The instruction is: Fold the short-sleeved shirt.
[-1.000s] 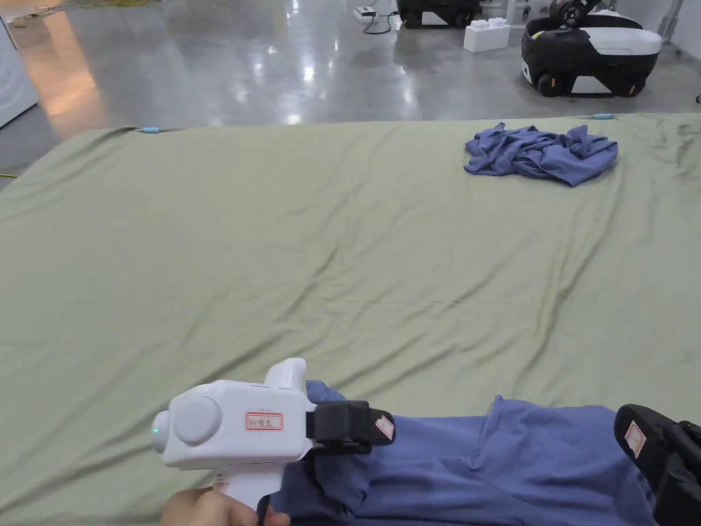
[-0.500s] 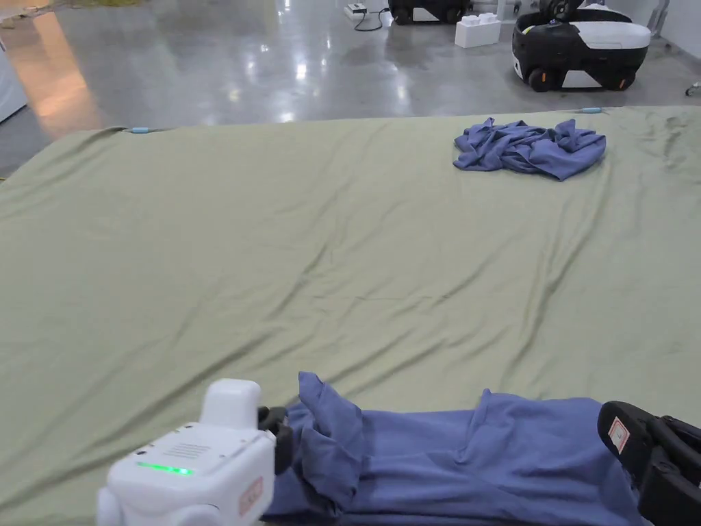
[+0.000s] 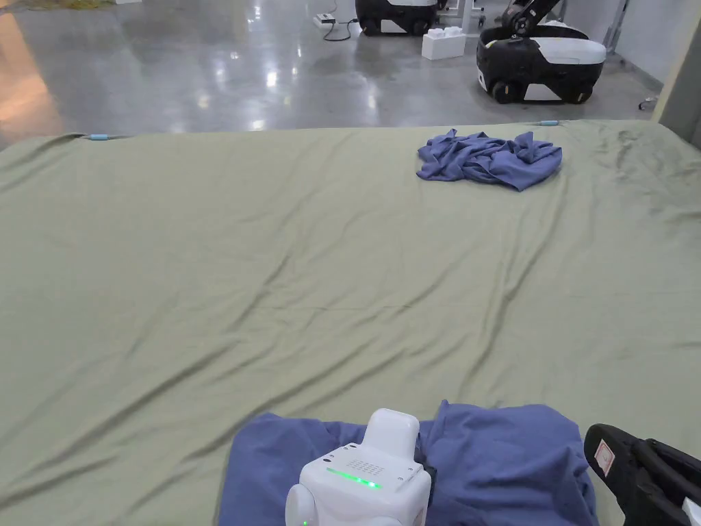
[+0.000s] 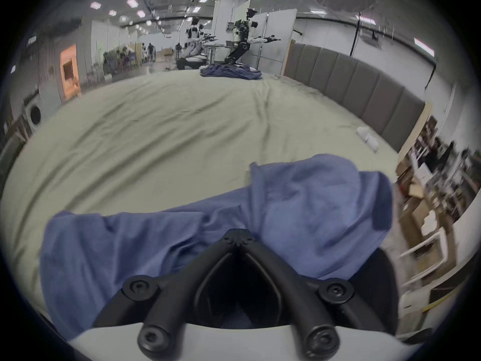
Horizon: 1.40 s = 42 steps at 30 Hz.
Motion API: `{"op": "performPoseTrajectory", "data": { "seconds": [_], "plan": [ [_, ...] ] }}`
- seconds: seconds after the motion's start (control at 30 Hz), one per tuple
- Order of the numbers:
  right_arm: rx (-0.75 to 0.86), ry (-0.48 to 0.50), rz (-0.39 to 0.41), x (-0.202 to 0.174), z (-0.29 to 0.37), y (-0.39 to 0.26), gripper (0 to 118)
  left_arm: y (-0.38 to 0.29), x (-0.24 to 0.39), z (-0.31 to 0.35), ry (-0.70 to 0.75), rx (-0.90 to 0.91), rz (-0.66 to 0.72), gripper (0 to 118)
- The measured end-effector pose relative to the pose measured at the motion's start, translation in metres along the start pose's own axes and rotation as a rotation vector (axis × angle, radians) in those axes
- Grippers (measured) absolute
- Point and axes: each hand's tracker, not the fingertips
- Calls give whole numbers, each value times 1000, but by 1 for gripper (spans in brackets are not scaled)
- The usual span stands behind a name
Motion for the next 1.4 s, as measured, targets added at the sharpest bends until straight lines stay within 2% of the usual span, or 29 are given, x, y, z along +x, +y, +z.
{"op": "performPoseTrajectory", "data": {
  "seconds": [0.1,0.17,0.27,0.33,0.43,0.57,0.63,0.87,0.9,0.97,1.0,1.03,1.07,1.13,1.17,1.23,1.3,1.4],
  "plan": [
    [2,-10,-4,3,3,-1,3,7,-11,31,-97,95,62,0],
    [2,-12,-11,4,2,-1,3,17,-32,65,-194,173,173,0],
    [10,-7,-16,2,-1,-3,3,28,-83,138,-240,379,301,0],
    [17,-5,-12,0,-5,-2,3,38,-115,186,-197,484,313,0],
    [24,-5,3,-7,-12,1,3,42,-158,253,-46,586,243,0],
    [31,20,14,-15,-22,4,3,29,-198,304,83,570,218,0],
    [27,34,12,-20,-26,5,3,21,-213,309,131,519,263,0],
    [22,68,33,-39,-30,8,3,10,-238,279,-108,422,408,0],
    [20,71,33,-40,-29,8,3,15,-244,267,-187,384,425,7],
    [15,78,44,-42,-28,9,3,20,-260,229,-415,262,540,96],
    [11,80,50,-43,-28,9,3,18,-270,209,-485,222,594,118],
    [7,83,55,-43,-28,8,3,15,-278,180,-595,141,685,118],
    [6,85,58,-43,-27,8,3,5,-279,156,-603,77,790,118],
    [6,91,65,-45,-24,8,3,-8,-284,114,-668,-37,871,118],
    [8,92,69,-46,-21,8,3,-14,-283,97,-648,-121,904,118],
    [7,85,73,-46,-19,7,3,-16,-273,80,-530,-199,829,118],
    [5,81,70,-44,-18,6,3,-20,-263,62,-526,-307,758,118],
    [-6,76,59,-40,-17,5,3,-17,-263,50,-564,-272,774,118]
  ]
}}
